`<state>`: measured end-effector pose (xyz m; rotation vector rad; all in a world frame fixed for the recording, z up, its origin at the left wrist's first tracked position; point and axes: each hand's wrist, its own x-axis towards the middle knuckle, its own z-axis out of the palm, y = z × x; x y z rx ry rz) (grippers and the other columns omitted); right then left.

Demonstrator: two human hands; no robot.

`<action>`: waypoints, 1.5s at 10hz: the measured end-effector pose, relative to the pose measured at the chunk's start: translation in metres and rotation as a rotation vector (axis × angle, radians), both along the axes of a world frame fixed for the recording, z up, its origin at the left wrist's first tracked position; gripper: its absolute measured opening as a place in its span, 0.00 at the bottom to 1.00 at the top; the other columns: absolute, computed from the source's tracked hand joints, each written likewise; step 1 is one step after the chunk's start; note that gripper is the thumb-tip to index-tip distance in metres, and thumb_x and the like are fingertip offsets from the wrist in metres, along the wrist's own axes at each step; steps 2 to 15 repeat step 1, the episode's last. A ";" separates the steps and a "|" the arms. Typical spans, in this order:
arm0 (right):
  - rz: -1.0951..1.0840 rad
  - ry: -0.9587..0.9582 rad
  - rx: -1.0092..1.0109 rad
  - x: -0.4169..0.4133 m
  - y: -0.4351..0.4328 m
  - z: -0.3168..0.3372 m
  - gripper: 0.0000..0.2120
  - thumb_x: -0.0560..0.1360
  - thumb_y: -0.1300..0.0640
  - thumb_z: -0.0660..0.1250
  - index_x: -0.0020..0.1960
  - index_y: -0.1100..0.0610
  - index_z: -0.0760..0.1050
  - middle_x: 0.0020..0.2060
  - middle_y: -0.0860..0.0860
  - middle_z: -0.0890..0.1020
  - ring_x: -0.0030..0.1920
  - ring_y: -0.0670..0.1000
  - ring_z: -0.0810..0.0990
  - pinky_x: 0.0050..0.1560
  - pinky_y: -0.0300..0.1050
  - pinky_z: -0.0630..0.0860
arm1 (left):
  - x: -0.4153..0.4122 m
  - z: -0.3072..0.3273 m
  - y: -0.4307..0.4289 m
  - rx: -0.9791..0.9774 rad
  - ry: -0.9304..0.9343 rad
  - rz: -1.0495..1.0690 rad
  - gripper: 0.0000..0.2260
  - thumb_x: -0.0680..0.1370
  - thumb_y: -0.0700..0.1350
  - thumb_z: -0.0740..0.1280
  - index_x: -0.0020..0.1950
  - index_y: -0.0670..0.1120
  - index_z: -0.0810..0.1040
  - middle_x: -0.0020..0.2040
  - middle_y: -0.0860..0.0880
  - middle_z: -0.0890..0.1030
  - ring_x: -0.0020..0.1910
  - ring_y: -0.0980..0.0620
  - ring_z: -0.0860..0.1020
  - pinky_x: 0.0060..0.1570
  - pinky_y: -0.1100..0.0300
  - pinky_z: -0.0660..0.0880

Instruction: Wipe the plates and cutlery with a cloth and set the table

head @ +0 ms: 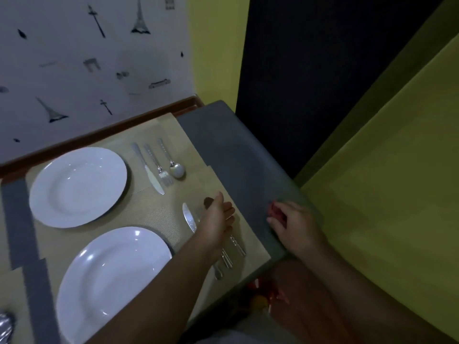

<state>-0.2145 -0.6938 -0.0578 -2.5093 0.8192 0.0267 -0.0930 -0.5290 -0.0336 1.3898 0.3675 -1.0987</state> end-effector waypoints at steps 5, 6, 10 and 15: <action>0.077 -0.035 0.022 0.024 0.014 0.017 0.24 0.77 0.45 0.66 0.71 0.51 0.71 0.69 0.48 0.73 0.69 0.50 0.68 0.69 0.49 0.67 | 0.010 0.008 0.010 -0.005 -0.048 0.086 0.34 0.80 0.65 0.57 0.78 0.44 0.64 0.72 0.48 0.75 0.70 0.47 0.73 0.62 0.55 0.69; 0.077 -0.035 0.022 0.024 0.014 0.017 0.24 0.77 0.45 0.66 0.71 0.51 0.71 0.69 0.48 0.73 0.69 0.50 0.68 0.69 0.49 0.67 | 0.010 0.008 0.010 -0.005 -0.048 0.086 0.34 0.80 0.65 0.57 0.78 0.44 0.64 0.72 0.48 0.75 0.70 0.47 0.73 0.62 0.55 0.69; 0.077 -0.035 0.022 0.024 0.014 0.017 0.24 0.77 0.45 0.66 0.71 0.51 0.71 0.69 0.48 0.73 0.69 0.50 0.68 0.69 0.49 0.67 | 0.010 0.008 0.010 -0.005 -0.048 0.086 0.34 0.80 0.65 0.57 0.78 0.44 0.64 0.72 0.48 0.75 0.70 0.47 0.73 0.62 0.55 0.69; 0.077 -0.035 0.022 0.024 0.014 0.017 0.24 0.77 0.45 0.66 0.71 0.51 0.71 0.69 0.48 0.73 0.69 0.50 0.68 0.69 0.49 0.67 | 0.010 0.008 0.010 -0.005 -0.048 0.086 0.34 0.80 0.65 0.57 0.78 0.44 0.64 0.72 0.48 0.75 0.70 0.47 0.73 0.62 0.55 0.69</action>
